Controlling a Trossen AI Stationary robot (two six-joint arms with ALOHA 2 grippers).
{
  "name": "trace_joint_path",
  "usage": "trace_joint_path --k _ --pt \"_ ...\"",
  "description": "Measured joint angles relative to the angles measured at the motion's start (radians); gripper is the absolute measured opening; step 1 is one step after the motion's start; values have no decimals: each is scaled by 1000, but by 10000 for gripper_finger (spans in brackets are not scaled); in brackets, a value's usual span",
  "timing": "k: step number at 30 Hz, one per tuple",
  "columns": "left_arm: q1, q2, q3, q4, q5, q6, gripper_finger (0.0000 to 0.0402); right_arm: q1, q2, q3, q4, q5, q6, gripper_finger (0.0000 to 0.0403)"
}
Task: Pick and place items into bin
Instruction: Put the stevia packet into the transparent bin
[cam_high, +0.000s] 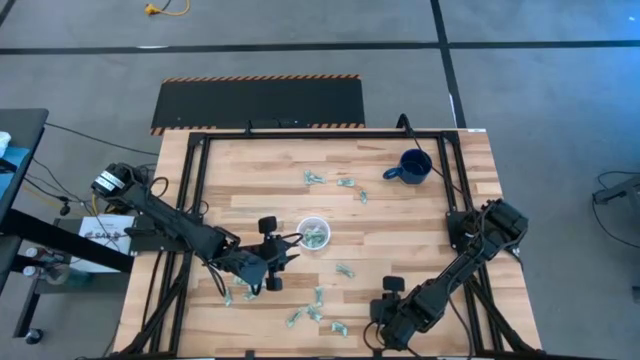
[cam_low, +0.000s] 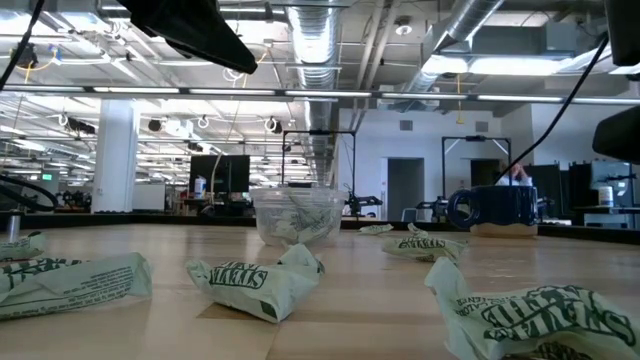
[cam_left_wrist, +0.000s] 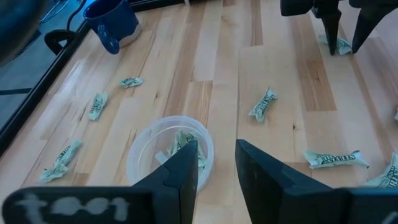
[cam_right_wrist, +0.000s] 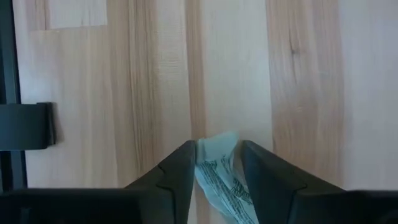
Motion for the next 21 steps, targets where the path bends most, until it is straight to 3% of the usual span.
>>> trace_joint_path --k 14,21 --pt "0 0 0 0 0 0 98 -9 4 16 -7 17 -78 7" --pt "0 0 0 2 -11 -6 98 -61 7 100 -72 131 -182 5"
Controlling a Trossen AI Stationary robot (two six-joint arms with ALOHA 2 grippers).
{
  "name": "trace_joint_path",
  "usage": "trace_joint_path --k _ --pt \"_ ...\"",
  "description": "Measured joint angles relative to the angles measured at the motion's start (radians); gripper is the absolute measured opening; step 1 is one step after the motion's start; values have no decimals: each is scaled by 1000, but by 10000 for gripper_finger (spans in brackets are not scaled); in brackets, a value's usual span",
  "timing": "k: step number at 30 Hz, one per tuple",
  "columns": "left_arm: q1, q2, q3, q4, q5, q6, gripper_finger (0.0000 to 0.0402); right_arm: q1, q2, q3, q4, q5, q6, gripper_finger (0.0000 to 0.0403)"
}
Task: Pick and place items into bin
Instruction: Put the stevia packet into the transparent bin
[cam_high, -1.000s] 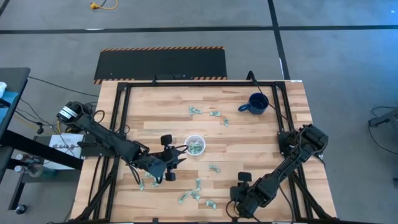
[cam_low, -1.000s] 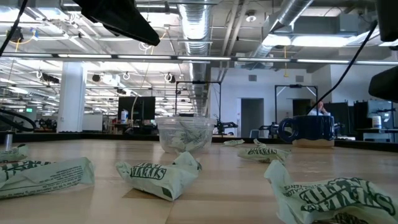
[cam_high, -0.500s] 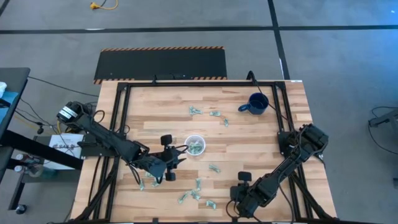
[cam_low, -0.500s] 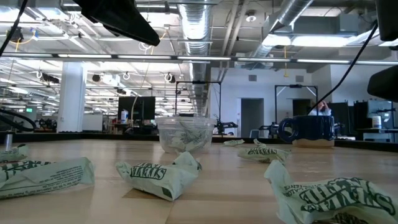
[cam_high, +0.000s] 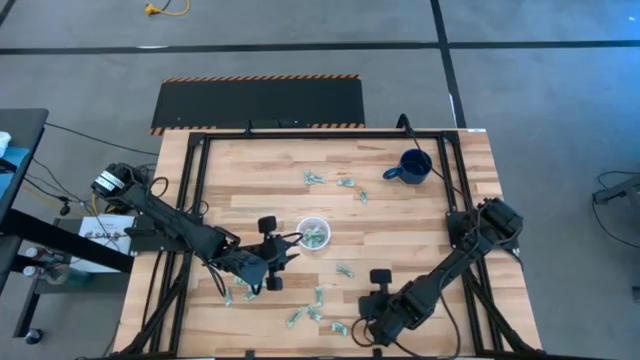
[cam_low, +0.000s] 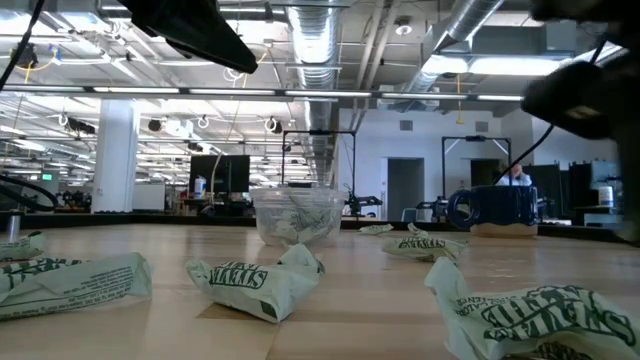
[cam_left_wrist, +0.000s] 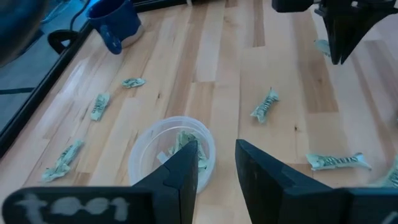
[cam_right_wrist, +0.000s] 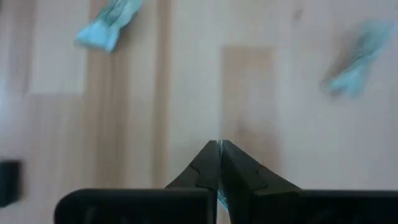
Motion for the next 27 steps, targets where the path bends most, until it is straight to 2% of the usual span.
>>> trace_joint_path --k 6,12,21,27 --pt "0 0 0 -1 -36 -9 98 -102 -1 77 -21 137 -125 5" --pt "0 0 0 -84 -36 -59 98 -253 -3 123 53 162 -348 3" --pt "-1 0 0 -353 -38 -302 98 -468 -4 130 212 23 -563 1" --pt "-5 0 0 -471 -30 -420 98 -550 -5 130 251 -70 -579 3"
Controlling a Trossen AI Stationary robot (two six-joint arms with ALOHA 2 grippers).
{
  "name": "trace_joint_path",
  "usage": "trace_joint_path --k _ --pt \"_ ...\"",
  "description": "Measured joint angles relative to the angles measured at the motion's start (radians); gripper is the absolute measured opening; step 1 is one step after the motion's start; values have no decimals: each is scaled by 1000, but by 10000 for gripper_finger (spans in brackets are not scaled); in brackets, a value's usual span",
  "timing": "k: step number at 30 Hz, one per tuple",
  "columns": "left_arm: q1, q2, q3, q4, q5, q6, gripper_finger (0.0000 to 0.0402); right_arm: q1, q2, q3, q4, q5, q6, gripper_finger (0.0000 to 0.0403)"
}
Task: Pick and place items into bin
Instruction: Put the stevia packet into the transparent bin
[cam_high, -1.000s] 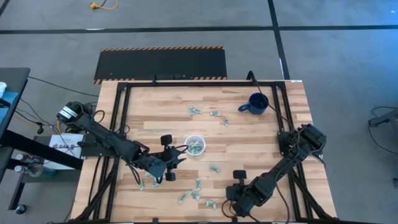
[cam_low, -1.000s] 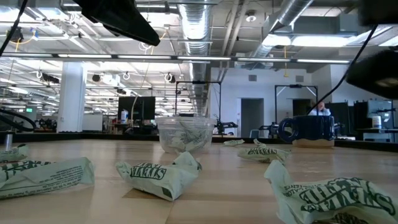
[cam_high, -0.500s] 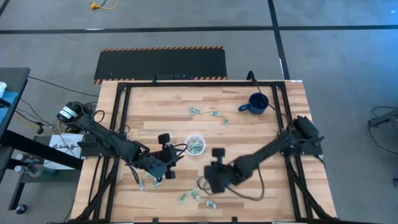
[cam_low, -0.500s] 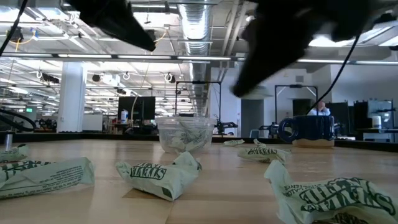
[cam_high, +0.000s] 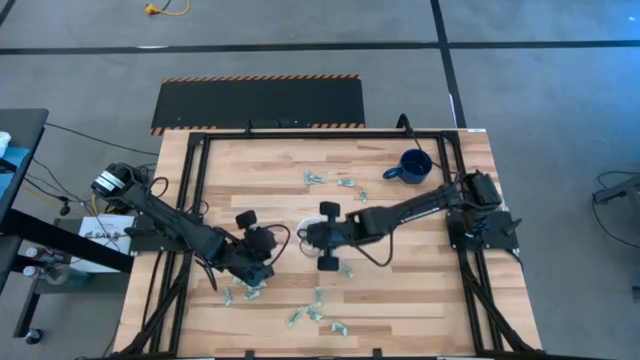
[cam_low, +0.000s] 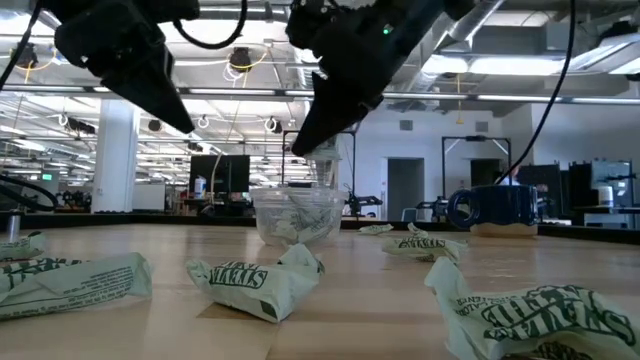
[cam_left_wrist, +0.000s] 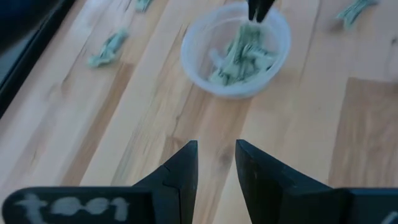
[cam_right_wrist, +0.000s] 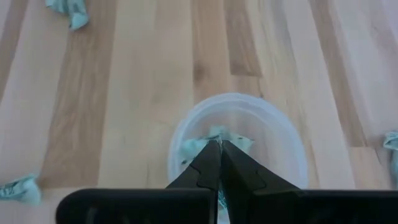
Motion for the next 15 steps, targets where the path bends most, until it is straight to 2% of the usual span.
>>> trace_joint_path --k 4,8,15 --pt "0 0 0 -28 9 -37 98 -28 0 0 6 -21 0 3" --pt "0 0 0 -32 77 -36 98 -41 0 0 13 -27 7 13" --pt "0 0 0 -32 195 -28 98 -45 0 0 20 -36 8 69"
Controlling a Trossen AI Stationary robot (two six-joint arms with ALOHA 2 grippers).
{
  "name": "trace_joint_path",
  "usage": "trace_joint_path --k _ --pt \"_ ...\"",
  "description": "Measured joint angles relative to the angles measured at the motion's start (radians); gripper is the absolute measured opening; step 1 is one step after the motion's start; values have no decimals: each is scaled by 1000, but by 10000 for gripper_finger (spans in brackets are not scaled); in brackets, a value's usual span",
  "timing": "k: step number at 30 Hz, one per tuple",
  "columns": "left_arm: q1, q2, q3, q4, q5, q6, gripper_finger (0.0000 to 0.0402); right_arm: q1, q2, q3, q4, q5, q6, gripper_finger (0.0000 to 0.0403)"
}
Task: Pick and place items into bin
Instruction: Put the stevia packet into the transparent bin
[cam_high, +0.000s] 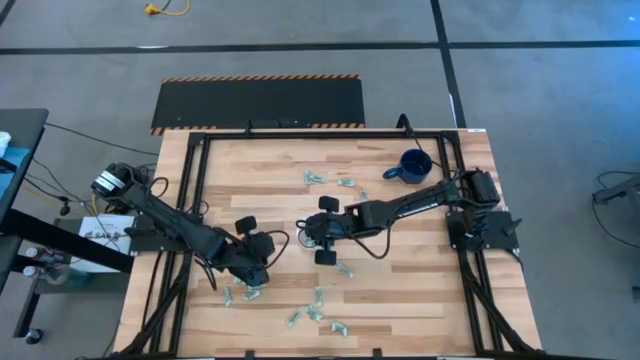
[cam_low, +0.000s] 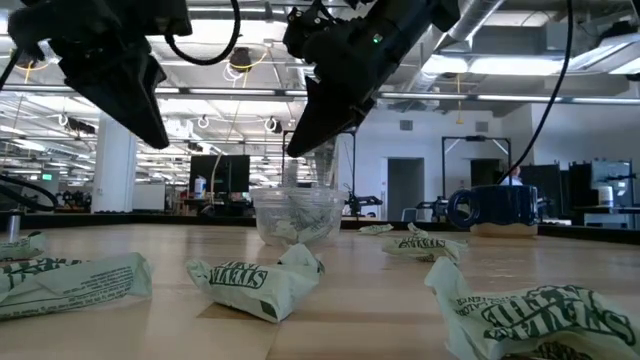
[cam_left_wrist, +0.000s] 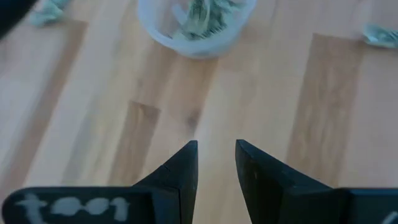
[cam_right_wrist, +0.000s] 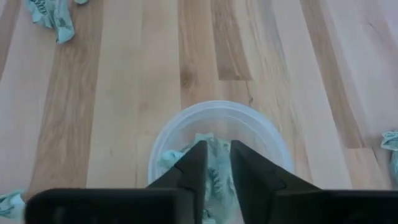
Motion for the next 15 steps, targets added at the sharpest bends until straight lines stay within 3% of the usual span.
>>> trace_joint_path --k 5,9,15 --pt "0 0 0 0 114 7 98 -1 -1 0 -5 0 0 104" --pt "-12 0 0 16 214 10 98 1 -33 1 -111 2 6 116" --pt "-91 10 0 45 226 -45 98 43 -117 0 -324 36 114 117"
